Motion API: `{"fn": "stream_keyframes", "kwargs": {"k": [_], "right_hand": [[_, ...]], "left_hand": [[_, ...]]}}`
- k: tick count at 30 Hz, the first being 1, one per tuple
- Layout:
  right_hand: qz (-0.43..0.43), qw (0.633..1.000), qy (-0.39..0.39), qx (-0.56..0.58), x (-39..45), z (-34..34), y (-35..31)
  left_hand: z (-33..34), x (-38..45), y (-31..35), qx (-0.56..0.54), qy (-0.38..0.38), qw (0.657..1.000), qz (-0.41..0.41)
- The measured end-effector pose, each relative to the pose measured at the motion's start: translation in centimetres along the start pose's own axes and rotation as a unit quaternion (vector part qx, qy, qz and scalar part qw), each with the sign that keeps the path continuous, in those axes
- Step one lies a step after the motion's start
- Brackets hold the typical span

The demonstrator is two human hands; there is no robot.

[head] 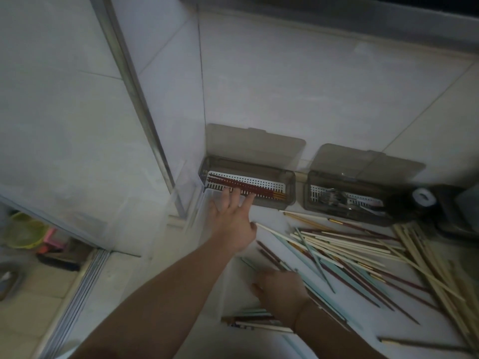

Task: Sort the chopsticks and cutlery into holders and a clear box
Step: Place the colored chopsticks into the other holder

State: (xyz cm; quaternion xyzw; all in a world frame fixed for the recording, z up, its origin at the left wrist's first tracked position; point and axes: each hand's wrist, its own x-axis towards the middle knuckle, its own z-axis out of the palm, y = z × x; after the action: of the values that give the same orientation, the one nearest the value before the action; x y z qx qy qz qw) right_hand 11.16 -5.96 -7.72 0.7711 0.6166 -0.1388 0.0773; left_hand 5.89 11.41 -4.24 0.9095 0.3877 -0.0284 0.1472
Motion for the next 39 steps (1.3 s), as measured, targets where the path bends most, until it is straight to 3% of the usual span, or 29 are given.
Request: {"fn": "stream_keyframes", "kwargs": {"k": [4,6,8,11,15,18,23,25,27,35,39], "right_hand": [[0.036,0.999,-0.039,0.007,0.4,-1.2,-0.5],[0.053,0.996,-0.021,0.069,0.6,-3.0,-0.1],[0.051,0.981,0.041,0.184,1.1,-5.8,0.9],[0.077,0.923,0.178,0.334,2.0,-11.1,4.0],[0.157,0.803,0.347,0.458,2.4,-16.1,8.2],[0.236,0.665,0.473,0.528,3.8,-16.0,10.9],[0.361,0.437,0.501,0.654,5.9,-12.5,12.5],[0.381,0.378,0.493,0.685,6.7,-11.3,12.1],[0.396,0.396,0.472,0.68,7.6,-10.1,11.7],[0.379,0.561,0.298,0.673,8.9,-8.0,8.8],[0.358,0.609,0.246,0.664,8.0,-8.3,9.5]], "left_hand": [[0.0,0.0,0.0,0.001,0.002,1.0,0.002],[0.0,0.0,0.0,0.001,0.0,1.0,0.002],[0.1,0.1,0.0,-0.008,-0.003,1.0,-0.001],[0.2,0.2,-0.1,-0.019,-0.007,1.0,-0.003],[0.3,0.3,-0.1,-0.034,-0.009,0.999,-0.001],[0.3,0.3,-0.2,-0.038,-0.015,0.999,0.0],[0.3,0.3,-0.2,-0.036,-0.013,0.999,-0.002],[0.3,0.2,-0.2,-0.034,-0.014,0.999,-0.001],[0.2,0.2,-0.2,-0.03,-0.012,0.999,-0.001],[0.3,0.3,-0.2,-0.026,-0.012,1.0,-0.003],[0.3,0.4,-0.1,-0.027,-0.015,1.0,-0.003]]}}
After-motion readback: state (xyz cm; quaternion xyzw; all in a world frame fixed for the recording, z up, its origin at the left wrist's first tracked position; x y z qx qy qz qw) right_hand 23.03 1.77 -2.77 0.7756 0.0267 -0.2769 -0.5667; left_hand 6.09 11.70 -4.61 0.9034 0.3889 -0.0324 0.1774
